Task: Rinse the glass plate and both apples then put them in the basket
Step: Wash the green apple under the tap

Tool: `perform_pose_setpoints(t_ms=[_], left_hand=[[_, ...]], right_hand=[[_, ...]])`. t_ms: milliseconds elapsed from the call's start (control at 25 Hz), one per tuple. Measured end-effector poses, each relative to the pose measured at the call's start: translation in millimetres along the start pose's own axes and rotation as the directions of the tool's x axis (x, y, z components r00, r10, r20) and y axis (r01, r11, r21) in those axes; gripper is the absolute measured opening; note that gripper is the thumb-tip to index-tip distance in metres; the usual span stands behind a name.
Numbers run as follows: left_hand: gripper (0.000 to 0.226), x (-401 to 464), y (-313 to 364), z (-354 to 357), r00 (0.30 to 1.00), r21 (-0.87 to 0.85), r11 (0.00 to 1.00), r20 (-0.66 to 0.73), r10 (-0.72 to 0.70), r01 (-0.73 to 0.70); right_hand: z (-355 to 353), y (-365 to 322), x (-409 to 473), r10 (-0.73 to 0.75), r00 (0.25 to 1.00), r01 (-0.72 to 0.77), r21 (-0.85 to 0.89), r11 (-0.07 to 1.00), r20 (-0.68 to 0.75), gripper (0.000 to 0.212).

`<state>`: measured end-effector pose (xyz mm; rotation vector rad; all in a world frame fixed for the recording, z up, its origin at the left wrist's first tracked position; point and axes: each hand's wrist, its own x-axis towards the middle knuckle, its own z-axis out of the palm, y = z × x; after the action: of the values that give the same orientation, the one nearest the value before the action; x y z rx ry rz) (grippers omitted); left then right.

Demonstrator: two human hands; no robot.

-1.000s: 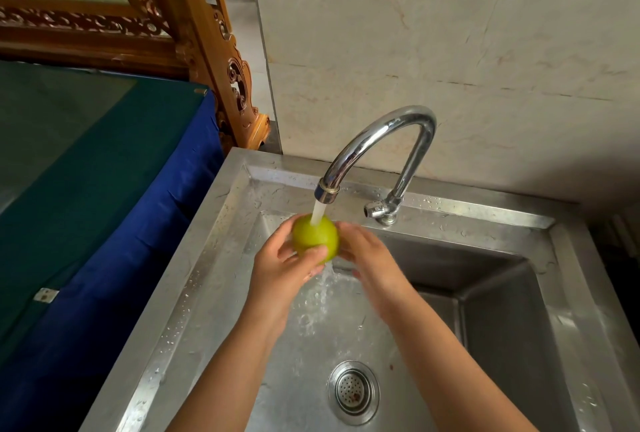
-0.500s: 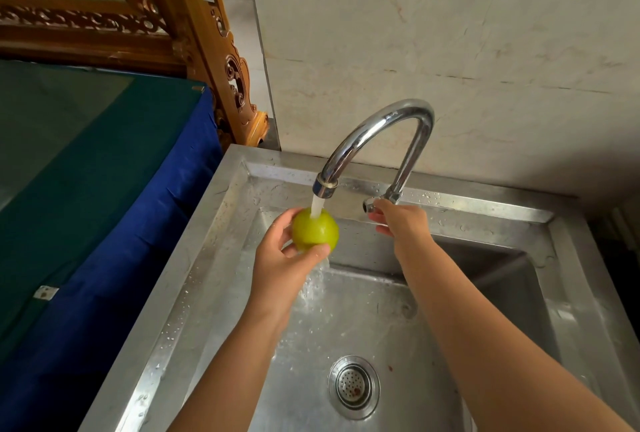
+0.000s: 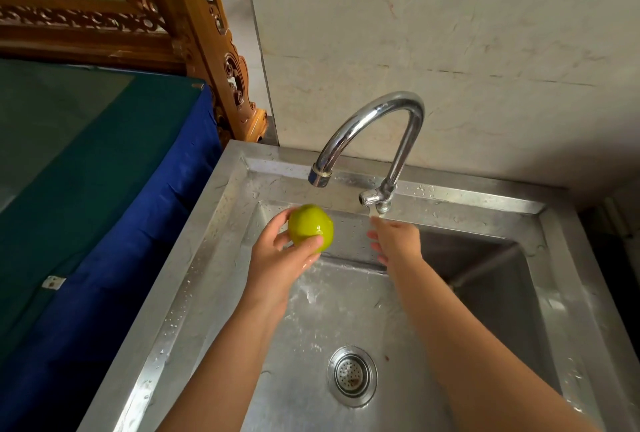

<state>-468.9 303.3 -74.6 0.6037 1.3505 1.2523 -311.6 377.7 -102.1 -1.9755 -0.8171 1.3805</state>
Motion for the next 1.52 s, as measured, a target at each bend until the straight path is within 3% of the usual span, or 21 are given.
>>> perform_pose_setpoints(t_ms=[80, 200, 240, 320, 440, 600, 960, 1240, 1520], left_hand=[[0.045, -4.8, 3.2, 1.0, 0.999, -0.027, 0.999, 0.028, -0.039, 0.040], [0.036, -13.5, 10.9, 1.8, 0.992, -0.007, 0.995, 0.075, -0.100, 0.101], [0.031, -18.6, 15.3, 1.9, 0.989, -0.003, 0.993, 0.092, -0.118, 0.119], [0.024, -32.0, 27.4, 2.9, 0.981, 0.021, 0.989, 0.130, -0.146, 0.144], [0.020, -54.9, 48.3, 6.7, 0.966, 0.059, 0.982, 0.179, -0.185, 0.177], [0.036, -89.6, 77.6, 14.7, 0.946, 0.090, 0.985, 0.278, -0.169, 0.149], [0.038, -176.8, 107.5, 51.2, 0.840, 0.273, 0.959, 0.501, -0.211, 0.077], [0.040, -261.3, 68.8, 122.4, 0.697, 0.378, 0.926, 0.666, -0.267, -0.007], [0.046, -330.0, 1.4, 198.9, 0.573, 0.445, 0.895, 0.738, -0.356, -0.017]], right_hand=[[0.9, 2.3, -27.0, -0.153, 0.969, 0.136, 0.097, 0.986, 0.196, 0.020], [-8.2, 4.7, -61.9, -0.441, 0.736, 0.356, 0.260, 0.898, 0.514, 0.050], [-13.2, 2.1, -70.2, -0.489, 0.674, 0.427, 0.248, 0.869, 0.553, 0.054], [-26.3, -6.5, -84.6, -0.527, 0.641, 0.497, 0.221, 0.839, 0.557, 0.053], [-46.0, -16.5, -106.3, -0.517, 0.654, 0.448, 0.267, 0.853, 0.552, 0.046], [-74.9, -23.8, -146.0, -0.498, 0.683, 0.396, 0.302, 0.867, 0.535, 0.037], [-151.6, -4.6, -263.5, -0.503, 0.821, 0.463, 0.201, 0.863, 0.271, 0.044], [-237.8, 62.8, -339.2, -0.448, 0.893, 0.446, 0.210, 0.870, -0.037, 0.042], [-329.5, 136.9, -373.2, -0.366, 0.900, 0.413, 0.195, 0.890, -0.237, 0.045]])
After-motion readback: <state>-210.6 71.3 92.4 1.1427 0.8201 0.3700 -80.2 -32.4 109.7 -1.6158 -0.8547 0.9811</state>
